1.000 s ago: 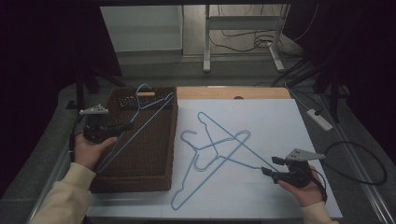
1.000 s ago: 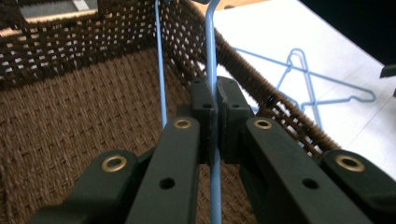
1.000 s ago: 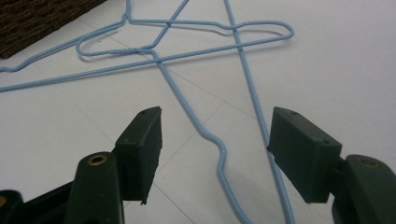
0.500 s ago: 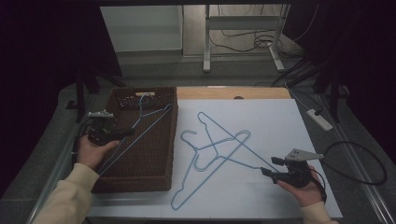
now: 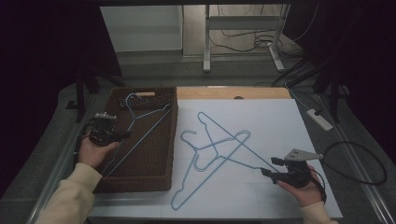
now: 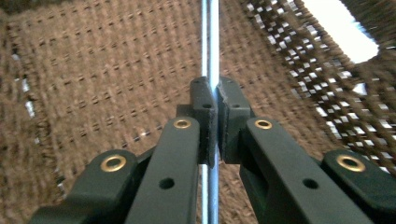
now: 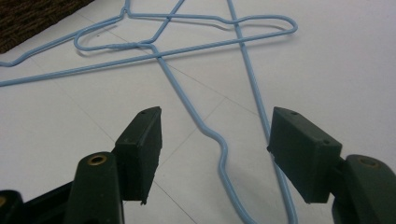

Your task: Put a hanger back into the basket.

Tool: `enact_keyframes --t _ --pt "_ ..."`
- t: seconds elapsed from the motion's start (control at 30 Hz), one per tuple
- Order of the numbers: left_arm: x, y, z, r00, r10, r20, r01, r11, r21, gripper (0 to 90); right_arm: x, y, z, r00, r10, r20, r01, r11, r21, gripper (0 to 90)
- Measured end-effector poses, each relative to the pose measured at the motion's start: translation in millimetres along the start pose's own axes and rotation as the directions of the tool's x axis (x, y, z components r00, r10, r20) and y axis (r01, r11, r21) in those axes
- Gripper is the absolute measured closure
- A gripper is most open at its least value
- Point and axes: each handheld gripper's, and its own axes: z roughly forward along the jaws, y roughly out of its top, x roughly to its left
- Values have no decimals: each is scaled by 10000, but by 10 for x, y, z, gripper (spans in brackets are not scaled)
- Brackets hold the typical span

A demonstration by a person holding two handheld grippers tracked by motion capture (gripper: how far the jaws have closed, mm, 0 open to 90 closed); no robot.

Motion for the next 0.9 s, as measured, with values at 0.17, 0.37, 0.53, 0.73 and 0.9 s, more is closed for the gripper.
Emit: enact_keyframes --t 0.17,0.37,0.53,0.73,0.9 --pt "7 15 36 9979 90 -634 -75 9997 250 866 -2 -3 6 10000 -23 2 23 10000 53 353" --pt "21 49 77 9918 133 -1273 -68 9987 514 865 -5 -7 12 10000 -11 -3 11 10000 77 353" --pt "50 71 108 9818 277 -1881 -121 9964 835 864 -6 -10 17 10000 20 -10 -20 9999 130 352" --pt "97 82 148 9763 202 -2153 19 9948 1020 860 -4 -12 17 10000 8 -10 -8 9999 146 352" --pt "112 81 145 9720 173 -2342 55 9954 961 835 -8 -13 17 10000 18 -15 -18 9999 172 352"
